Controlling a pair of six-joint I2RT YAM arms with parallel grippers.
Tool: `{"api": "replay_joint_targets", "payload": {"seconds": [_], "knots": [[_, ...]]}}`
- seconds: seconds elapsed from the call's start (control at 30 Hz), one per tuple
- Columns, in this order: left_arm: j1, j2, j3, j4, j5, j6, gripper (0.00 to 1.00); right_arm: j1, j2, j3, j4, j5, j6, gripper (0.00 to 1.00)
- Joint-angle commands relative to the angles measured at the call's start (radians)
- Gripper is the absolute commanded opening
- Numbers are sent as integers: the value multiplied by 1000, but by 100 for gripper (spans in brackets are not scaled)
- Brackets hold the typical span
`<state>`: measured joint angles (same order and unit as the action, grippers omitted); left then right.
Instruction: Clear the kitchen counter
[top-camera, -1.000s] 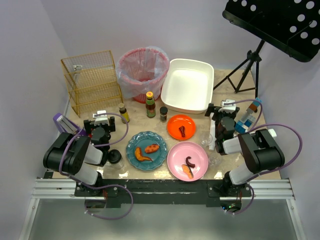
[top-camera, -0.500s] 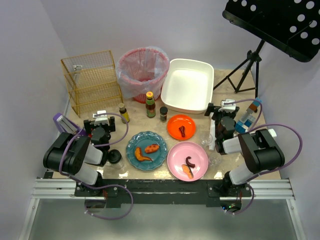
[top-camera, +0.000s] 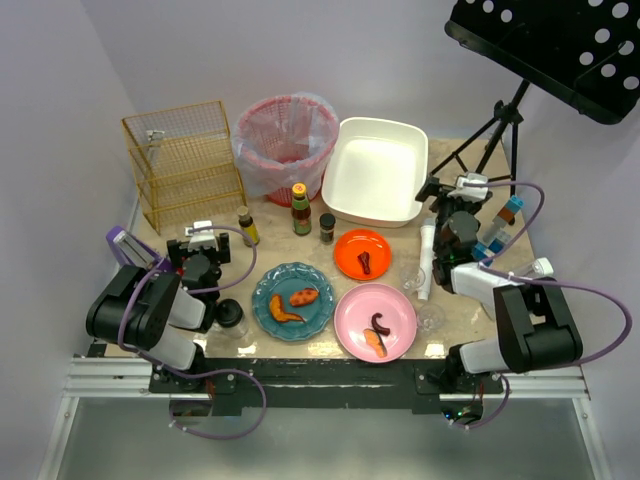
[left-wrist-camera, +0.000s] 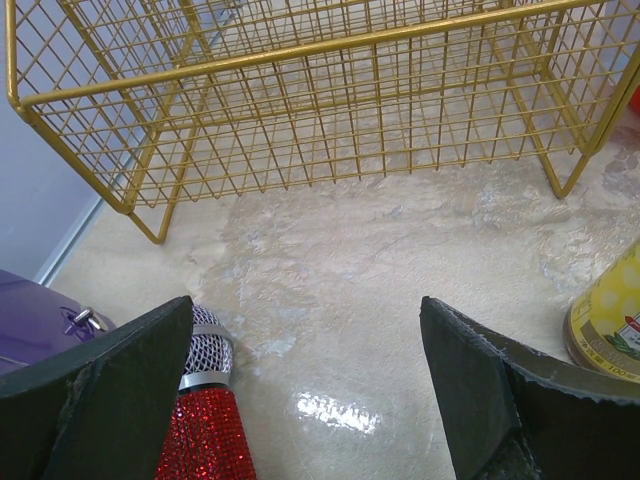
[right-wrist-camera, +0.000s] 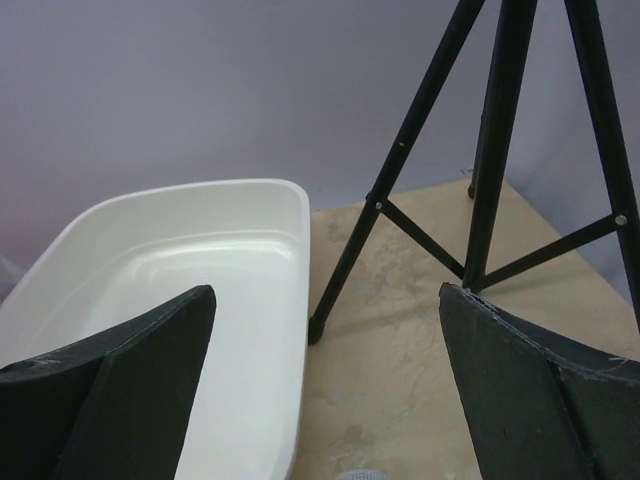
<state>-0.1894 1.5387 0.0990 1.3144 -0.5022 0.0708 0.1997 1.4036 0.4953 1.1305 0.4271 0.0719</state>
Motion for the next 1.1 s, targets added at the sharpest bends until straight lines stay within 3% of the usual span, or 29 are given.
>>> {"api": "replay_joint_targets", "payload": {"seconds": [0.0, 0.17, 0.3, 0.67, 0.87, 1.07], "knots": [[2, -20, -5, 240, -2, -9, 100, -2, -46, 46, -93, -27, 28, 98], [-22, -63, -10, 237, -57, 18, 100, 0, -106, 54, -104, -106, 89, 98], [-61, -231, 142, -188, -90, 29, 100, 0, -109, 114, -204, -178, 134, 98], [-59, -434, 258, -518, -157, -49, 100, -2, -123, 230, -460, -300, 203, 98], [-59, -543, 379, -785, -133, -140, 100, 0, -169, 241, -537, -338, 235, 98], [-59, -607, 505, -1007, -55, -100, 100, 0, -176, 292, -684, -323, 293, 98]]}}
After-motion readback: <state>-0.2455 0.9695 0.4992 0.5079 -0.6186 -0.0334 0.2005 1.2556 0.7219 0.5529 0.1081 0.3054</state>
